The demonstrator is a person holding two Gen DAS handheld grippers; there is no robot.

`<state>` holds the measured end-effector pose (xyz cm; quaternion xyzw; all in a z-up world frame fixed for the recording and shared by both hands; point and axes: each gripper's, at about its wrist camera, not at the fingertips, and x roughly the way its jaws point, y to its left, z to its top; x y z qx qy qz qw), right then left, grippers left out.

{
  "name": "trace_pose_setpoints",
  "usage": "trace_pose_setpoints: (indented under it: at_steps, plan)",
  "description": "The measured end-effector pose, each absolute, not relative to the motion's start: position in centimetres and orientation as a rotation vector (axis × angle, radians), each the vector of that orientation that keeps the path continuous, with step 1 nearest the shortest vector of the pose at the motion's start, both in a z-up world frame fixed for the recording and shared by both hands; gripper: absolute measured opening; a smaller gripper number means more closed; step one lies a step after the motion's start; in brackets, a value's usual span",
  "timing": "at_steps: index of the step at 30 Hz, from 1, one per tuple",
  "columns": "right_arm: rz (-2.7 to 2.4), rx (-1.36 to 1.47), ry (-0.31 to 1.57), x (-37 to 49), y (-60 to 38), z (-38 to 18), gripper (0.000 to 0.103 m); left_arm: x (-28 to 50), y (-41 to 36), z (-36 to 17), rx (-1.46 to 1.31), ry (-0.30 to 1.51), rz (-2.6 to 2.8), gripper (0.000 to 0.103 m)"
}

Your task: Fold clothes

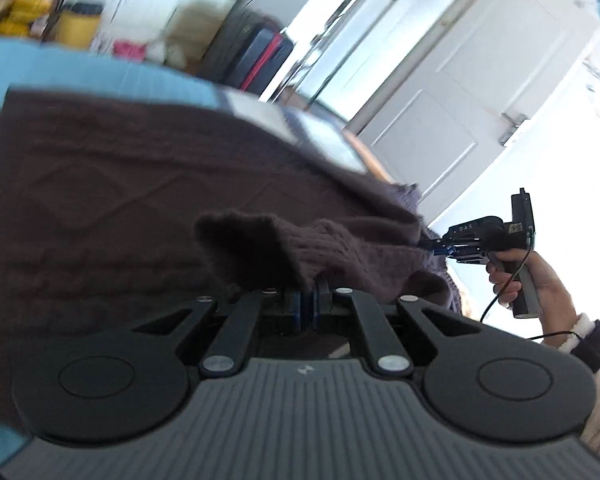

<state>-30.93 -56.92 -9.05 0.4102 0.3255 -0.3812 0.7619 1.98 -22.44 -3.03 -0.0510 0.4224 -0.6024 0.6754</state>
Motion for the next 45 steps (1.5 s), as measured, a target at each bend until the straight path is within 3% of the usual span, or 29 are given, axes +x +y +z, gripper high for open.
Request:
trace_pose_setpoints:
  at_steps: [2,4,5,8,10,16,19,24,29,36,45]
  plan:
    - [-0.845,0.901,0.712,-31.1,-57.6,-9.1,0.024,2.0,-22.3,-3.1,-0.109,0.961,-1.337,0.006]
    - [-0.862,0.932,0.641,-32.1,-57.9,-8.6,0.042,2.2,-22.0,-3.3,-0.117,0.976,-1.321,0.006]
    - [-0.874,0.952,0.608,-32.6,-57.9,-8.5,0.044,2.3,-21.8,-3.3,-0.122,0.983,-1.313,0.007]
    - [-0.930,0.938,0.552,-33.4,-57.6,-7.8,0.044,2.9,-21.5,-3.5,-0.168,1.008,-1.241,0.027]
    - [-0.961,0.850,0.526,-33.3,-56.8,-6.7,0.044,3.6,-21.1,-3.6,-0.207,1.021,-1.167,0.035]
    - [-0.736,0.754,0.382,-31.2,-55.6,-4.9,0.044,6.2,-19.0,-5.4,-0.341,1.058,-0.979,0.035]
    - [-0.678,0.632,0.491,-27.4,-55.6,-5.0,0.044,6.6,-19.8,-7.0,-0.371,1.137,-0.991,0.050]
    - [-0.742,0.488,0.638,-24.0,-55.5,-6.3,0.044,5.4,-21.8,-8.2,-0.374,1.219,-1.097,0.050]
    - [-0.742,0.515,0.644,-24.4,-56.8,-6.8,0.044,4.0,-22.8,-7.3,-0.253,1.165,-1.140,0.060]
    - [-0.710,0.593,0.634,-24.6,-57.9,-7.3,0.046,2.8,-24.0,-7.8,-0.169,1.247,-1.285,0.059]
    - [-0.687,0.210,0.831,-19.6,-54.5,-8.9,0.047,2.3,-25.8,-7.8,-0.084,1.180,-1.255,0.070]
